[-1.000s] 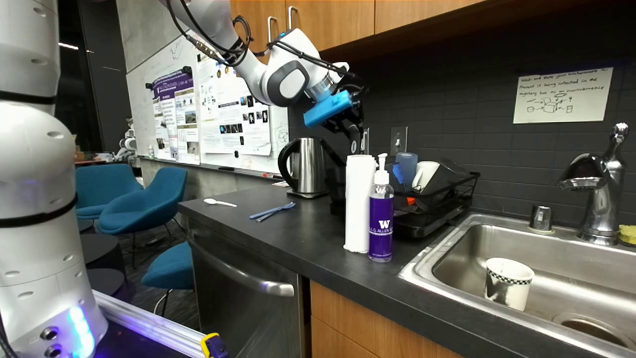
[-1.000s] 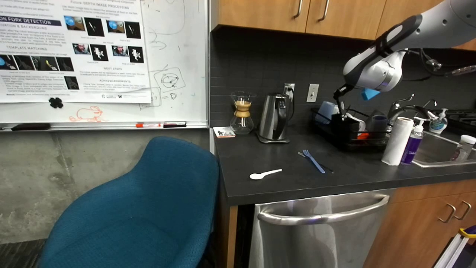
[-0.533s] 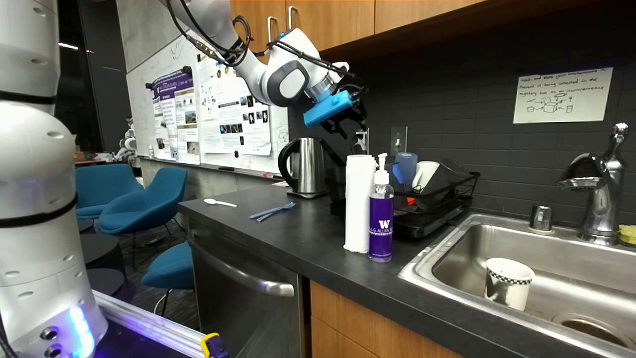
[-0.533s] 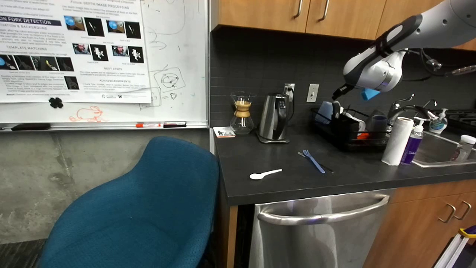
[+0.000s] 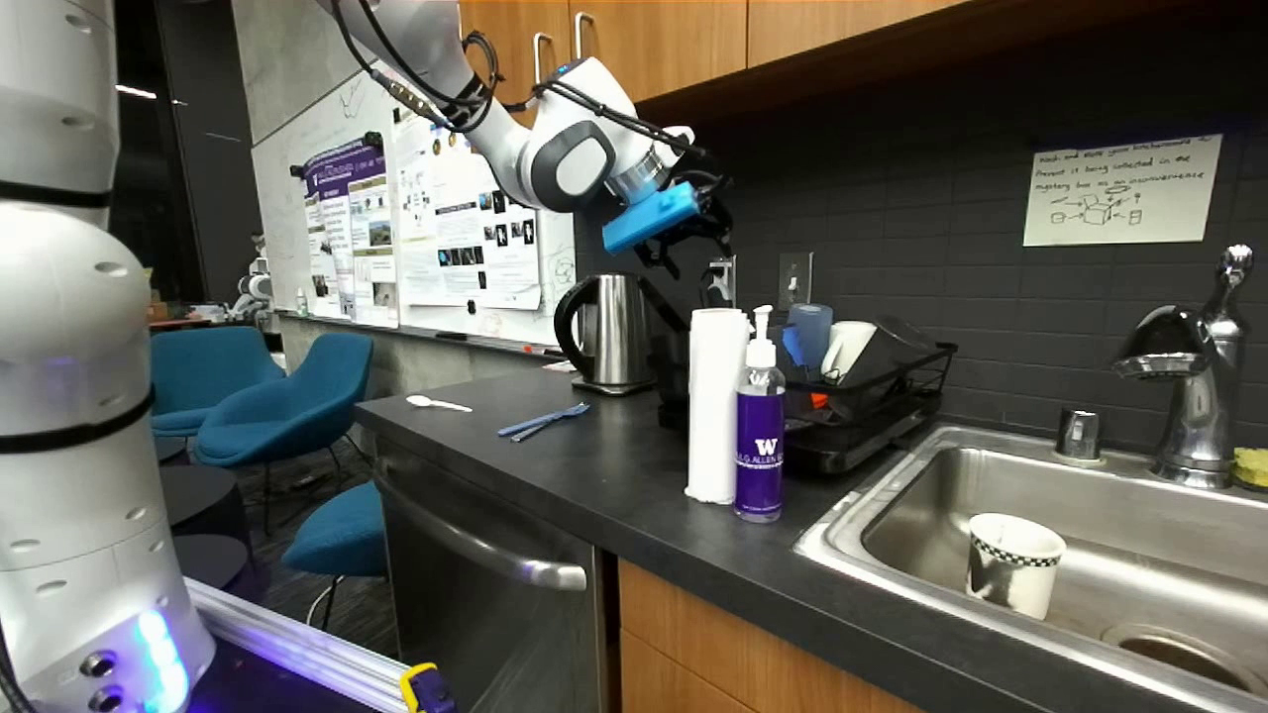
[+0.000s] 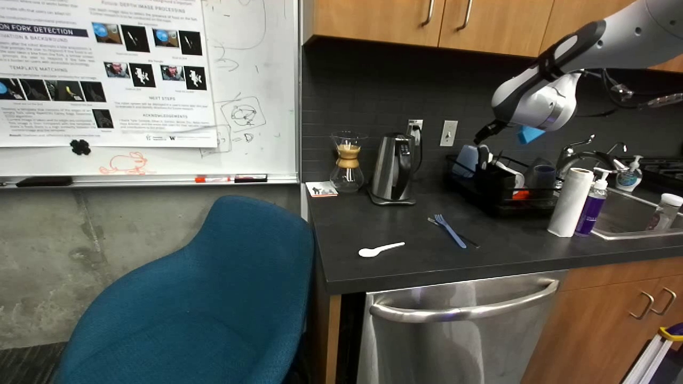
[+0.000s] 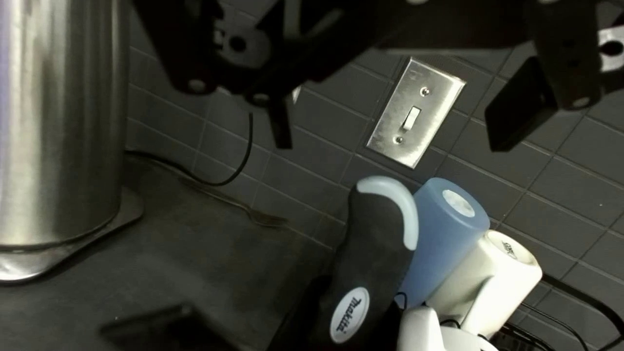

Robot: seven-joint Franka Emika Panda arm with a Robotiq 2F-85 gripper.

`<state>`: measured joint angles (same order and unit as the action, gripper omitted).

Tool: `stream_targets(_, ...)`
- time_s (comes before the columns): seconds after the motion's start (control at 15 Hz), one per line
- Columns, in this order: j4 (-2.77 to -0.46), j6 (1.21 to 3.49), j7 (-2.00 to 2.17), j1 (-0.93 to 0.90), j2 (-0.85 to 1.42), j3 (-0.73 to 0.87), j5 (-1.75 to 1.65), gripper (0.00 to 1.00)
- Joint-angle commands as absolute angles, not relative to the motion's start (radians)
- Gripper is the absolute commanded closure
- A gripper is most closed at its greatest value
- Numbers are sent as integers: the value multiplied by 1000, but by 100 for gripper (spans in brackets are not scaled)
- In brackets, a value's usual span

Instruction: Pick up the black object on the left side of the counter and put it in the drying rack

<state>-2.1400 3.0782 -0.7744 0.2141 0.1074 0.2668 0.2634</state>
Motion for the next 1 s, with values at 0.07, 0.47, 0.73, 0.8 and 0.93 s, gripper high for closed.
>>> stream_targets(0.07,-2180,3047,-743,199,49,270,254,0)
stream_targets(0.47,-2221,2967,-632,187,-7,276,180,0)
stream_targets(0.73,-2242,2903,-505,188,-45,268,78,0)
stream_targets(0.8,-2245,2883,-481,188,-58,265,55,0)
stream_targets(0.93,-2252,2842,-415,203,-84,247,-5,0)
